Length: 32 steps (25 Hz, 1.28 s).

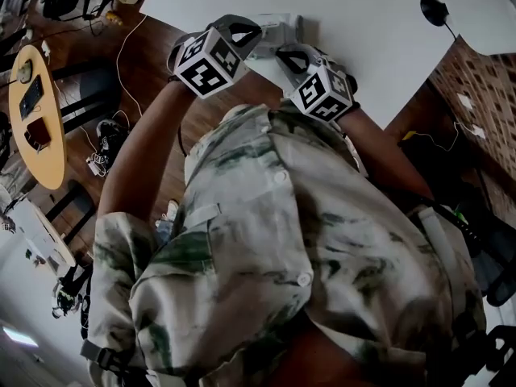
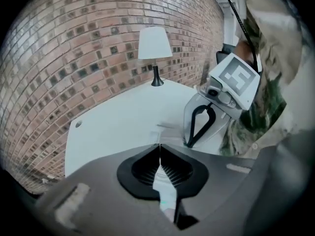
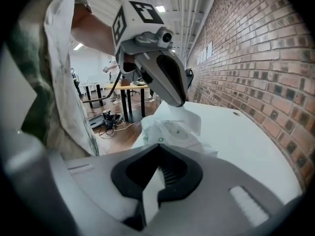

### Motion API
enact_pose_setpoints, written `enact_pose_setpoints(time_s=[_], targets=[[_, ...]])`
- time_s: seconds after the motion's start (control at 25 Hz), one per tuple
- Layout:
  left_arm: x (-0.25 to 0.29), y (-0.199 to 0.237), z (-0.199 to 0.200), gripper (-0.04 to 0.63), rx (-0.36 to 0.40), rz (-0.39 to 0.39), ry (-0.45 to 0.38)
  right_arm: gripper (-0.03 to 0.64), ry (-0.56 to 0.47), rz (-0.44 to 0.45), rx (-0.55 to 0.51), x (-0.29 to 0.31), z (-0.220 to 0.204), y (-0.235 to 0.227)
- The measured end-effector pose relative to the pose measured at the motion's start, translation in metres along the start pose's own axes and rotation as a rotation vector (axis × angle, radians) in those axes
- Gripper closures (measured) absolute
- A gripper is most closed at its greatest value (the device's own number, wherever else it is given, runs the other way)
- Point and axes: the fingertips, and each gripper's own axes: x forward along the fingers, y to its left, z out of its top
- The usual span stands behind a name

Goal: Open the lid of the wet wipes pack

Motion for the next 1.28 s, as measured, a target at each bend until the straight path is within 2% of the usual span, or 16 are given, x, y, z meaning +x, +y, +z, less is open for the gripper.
enact_pose_setpoints(time_s=[0.52,0.76,1.04,1.16,1.28], targets=[[0.019,0.068,0.011,0.572,-0.180,0.061,-0.020,0.620,-0.028,0.047,0.034,-0.003,0.000,0.000],[0.036,0.079,0.004,0.563,-0.284,0.038,-0.014,0.620,-0.047,0.063,0.045,-0.007,0.000,0.002],[0.054,0.086,-0.009,0.558,-0.378,0.055,-0.023,0.619,-0.067,0.064,0.039,-0.006,0.000,0.001],[0.062,0.084,-0.017,0.592,-0.380,0.063,0.002,0.620,-0.066,0.057,0.009,-0.005,0.000,0.002],[0.069,0.079,-0.018,0.594,-0.385,0.060,-0.010,0.618,-0.064,0.043,-0.030,-0.005,-0.001,0.003]])
